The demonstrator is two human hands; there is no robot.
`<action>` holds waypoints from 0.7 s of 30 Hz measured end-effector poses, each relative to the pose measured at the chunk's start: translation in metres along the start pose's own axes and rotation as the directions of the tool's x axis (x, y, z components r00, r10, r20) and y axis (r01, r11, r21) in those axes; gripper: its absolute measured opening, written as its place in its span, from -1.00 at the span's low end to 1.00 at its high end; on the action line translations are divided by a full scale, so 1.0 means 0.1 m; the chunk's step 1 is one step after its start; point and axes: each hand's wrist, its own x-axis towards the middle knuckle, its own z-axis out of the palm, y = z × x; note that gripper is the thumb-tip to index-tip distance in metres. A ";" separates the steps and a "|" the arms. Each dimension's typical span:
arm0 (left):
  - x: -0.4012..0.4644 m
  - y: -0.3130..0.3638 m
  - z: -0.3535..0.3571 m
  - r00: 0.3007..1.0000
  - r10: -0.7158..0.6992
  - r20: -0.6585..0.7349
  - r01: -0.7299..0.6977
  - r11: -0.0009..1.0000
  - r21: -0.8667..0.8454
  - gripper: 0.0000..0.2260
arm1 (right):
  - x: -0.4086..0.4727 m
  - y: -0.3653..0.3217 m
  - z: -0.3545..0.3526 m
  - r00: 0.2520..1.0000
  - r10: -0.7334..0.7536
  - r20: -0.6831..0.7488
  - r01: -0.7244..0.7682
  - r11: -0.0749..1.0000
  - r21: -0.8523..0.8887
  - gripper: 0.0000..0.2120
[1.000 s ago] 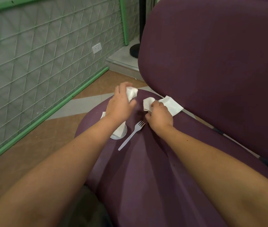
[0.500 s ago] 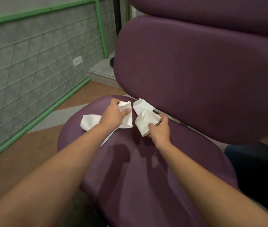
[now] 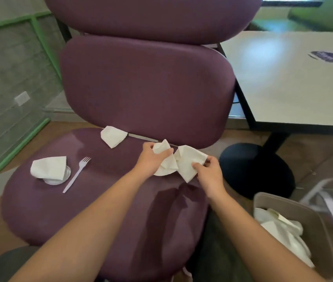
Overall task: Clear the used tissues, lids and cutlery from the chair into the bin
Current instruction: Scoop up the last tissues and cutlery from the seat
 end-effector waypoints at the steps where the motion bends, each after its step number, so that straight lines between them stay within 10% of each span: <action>1: -0.02 0.04 0.13 1.000 0.014 0.012 -0.014 1.000 -0.011 -0.51 | -0.03 0.00 -0.15 1.000 0.000 -0.023 0.000 1.000 0.019 -0.77; 11: -0.49 0.44 1.61 0.955 0.085 0.284 -0.069 0.995 -0.066 -0.72 | -0.34 0.39 -1.67 0.948 0.013 -0.318 -0.006 1.000 0.022 -0.69; 21: -0.73 0.38 2.36 0.837 0.030 0.546 0.028 0.995 -0.097 -0.53 | -0.22 0.85 -2.40 0.891 0.210 -0.402 -0.272 0.957 -0.104 -0.65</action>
